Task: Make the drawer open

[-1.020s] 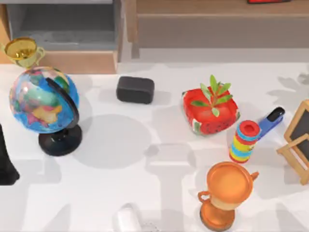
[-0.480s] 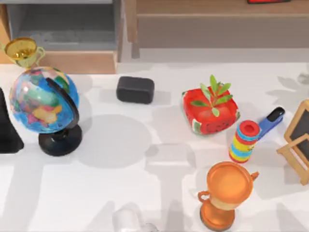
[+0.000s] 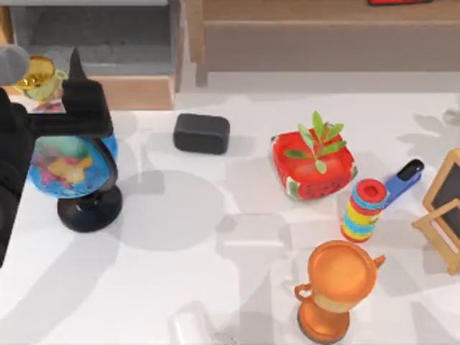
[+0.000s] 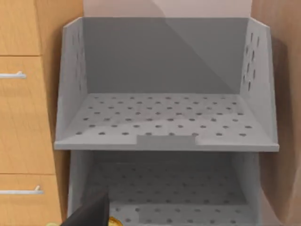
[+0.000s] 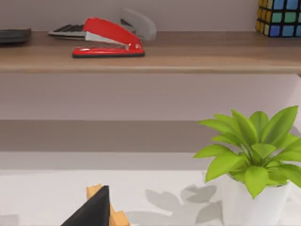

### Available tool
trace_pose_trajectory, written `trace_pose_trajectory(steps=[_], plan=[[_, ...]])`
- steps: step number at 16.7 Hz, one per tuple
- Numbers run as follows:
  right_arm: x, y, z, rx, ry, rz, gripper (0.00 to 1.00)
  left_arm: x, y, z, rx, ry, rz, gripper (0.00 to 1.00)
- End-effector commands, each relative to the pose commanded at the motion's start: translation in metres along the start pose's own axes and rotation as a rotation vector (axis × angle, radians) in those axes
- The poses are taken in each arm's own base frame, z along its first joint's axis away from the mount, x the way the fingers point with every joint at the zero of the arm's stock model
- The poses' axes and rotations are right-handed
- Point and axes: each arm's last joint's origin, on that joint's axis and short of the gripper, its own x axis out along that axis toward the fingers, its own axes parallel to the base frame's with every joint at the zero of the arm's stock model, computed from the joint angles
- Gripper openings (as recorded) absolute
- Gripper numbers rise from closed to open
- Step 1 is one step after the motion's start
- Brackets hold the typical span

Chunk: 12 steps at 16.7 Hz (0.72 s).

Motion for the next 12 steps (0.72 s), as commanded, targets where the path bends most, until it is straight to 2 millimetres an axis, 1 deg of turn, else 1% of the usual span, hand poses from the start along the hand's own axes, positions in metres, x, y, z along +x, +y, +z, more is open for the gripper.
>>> trace_pose_trajectory(steps=[2,4,9,10,12], plan=[[0.000,0.000,0.000,0.000,0.000,0.000,1.00,0.007,-0.014,0.004,0.001,0.001,0.000,1.00],[0.000,0.000,0.000,0.000,0.000,0.000,1.00,0.009,-0.020,0.007,0.000,-0.001,0.001,1.00],[0.000,0.000,0.000,0.000,0.000,0.000,1.00,0.009,-0.019,0.006,0.002,0.001,0.002,1.00],[0.000,0.000,0.000,0.000,0.000,0.000,1.00,0.011,-0.019,0.006,0.011,0.000,0.007,1.00],[0.000,0.000,0.000,0.000,0.000,0.000,1.00,0.023,-0.015,0.007,0.060,-0.004,0.025,1.00]])
